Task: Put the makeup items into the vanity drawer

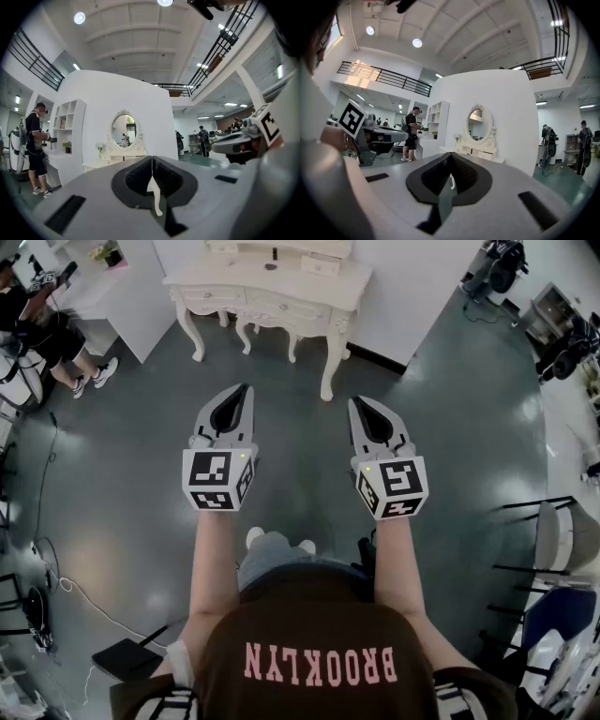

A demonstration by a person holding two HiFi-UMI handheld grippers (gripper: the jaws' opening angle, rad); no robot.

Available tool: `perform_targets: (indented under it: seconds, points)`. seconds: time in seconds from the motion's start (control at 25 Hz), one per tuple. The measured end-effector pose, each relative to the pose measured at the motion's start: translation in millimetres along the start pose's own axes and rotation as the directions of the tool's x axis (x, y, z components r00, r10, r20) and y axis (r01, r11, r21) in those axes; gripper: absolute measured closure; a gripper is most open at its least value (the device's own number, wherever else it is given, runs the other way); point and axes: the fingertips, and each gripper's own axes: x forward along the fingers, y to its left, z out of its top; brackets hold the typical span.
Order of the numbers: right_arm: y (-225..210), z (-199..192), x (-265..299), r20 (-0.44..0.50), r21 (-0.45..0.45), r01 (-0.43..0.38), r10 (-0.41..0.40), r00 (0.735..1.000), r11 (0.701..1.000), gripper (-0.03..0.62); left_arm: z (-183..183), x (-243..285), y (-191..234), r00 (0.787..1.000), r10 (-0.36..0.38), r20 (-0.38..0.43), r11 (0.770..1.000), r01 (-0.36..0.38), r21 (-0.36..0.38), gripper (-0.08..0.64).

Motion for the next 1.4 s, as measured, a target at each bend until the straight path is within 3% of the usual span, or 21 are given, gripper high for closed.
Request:
perform_targets:
  seconds: [0.44,0.68,1.4]
  points:
    - [-14.1,-7.2,7.3,-0.007,0.014,-0.022,0.022,1.000,1.000,0.600,-1.8,11.4,-2.5,1.000,0.022,-0.018,1.000,-0.022,-0.001,0.554]
    - [-28.0,-12.4,38.7,-0.015,-0.045,0.005,-0.006,1.000,0.999,0.600,-2.0,44.9,13.1,1.000,0.005,-0.010,1.000,-0.005,0.007,0.554]
    - [-90.5,1.5,251.4,-0.038,-0.020,0.026,-0.026,0.999,0.999,0.600,-9.3,235.3,150.0,1.000,-0.006,-0.017,0.999,0.005,-0.045,0.554]
